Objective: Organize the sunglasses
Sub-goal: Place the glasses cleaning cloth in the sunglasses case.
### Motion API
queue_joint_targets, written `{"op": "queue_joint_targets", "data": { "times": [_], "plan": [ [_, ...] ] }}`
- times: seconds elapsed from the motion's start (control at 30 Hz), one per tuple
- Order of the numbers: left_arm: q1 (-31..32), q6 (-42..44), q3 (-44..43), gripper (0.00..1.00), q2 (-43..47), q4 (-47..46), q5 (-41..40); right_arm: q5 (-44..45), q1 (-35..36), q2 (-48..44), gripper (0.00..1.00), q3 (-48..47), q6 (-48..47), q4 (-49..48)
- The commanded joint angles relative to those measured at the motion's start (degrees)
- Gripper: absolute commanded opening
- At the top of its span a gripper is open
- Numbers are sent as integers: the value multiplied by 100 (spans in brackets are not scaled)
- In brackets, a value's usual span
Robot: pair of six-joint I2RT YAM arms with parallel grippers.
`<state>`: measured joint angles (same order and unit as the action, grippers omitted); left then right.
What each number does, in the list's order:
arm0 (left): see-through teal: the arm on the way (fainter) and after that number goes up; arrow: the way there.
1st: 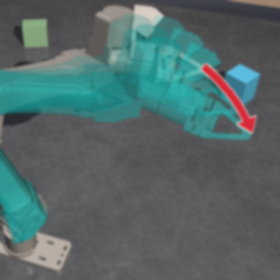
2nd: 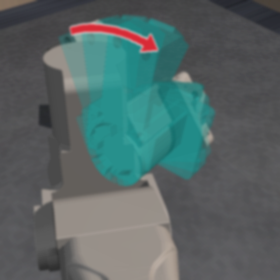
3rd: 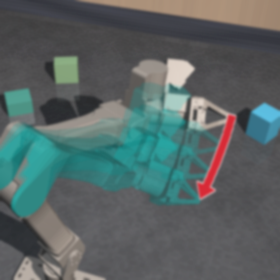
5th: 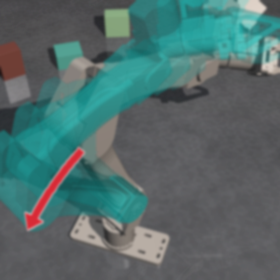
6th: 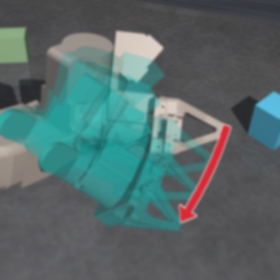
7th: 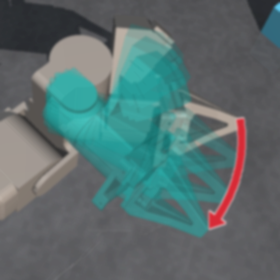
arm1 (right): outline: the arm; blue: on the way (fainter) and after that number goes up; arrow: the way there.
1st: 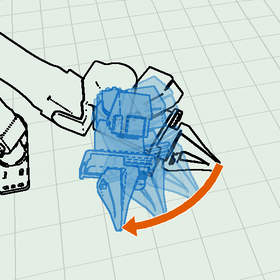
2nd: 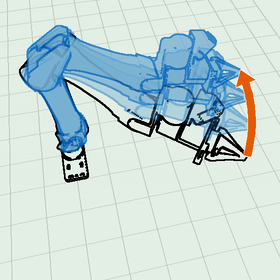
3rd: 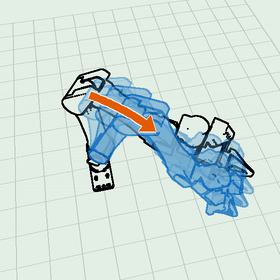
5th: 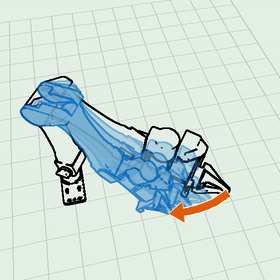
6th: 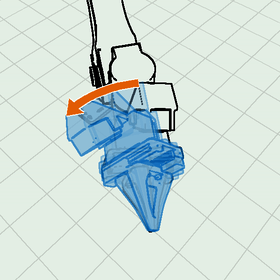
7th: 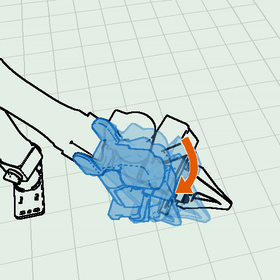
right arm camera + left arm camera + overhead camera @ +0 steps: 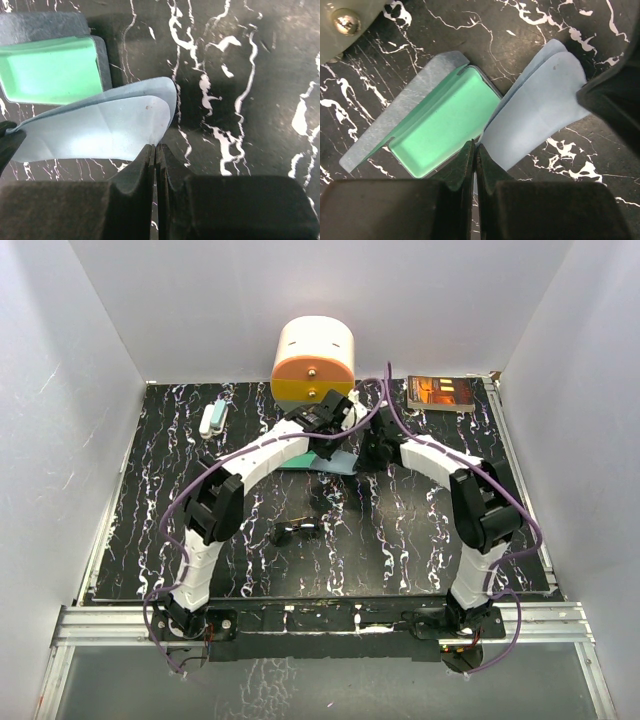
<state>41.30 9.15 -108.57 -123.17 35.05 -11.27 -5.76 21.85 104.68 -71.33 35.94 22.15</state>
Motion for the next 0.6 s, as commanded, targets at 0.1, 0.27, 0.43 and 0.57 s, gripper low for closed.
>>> {"op": "queue_joint_targets", "data": {
  "times": [0.1,0.27,0.43,0.57],
  "plan": [
    [-225,201,86,0,505,-104,-161,141,208,440,8,-928,58,-56],
    [-411,266,266,0,514,-168,-147,162,276,748,8,-1267,103,-42],
    [-581,357,535,0,622,-394,-221,143,366,1081,8,-1603,141,-66],
    [-646,482,700,0,693,-588,-344,162,469,1378,8,-1945,119,38]
  ]
}}
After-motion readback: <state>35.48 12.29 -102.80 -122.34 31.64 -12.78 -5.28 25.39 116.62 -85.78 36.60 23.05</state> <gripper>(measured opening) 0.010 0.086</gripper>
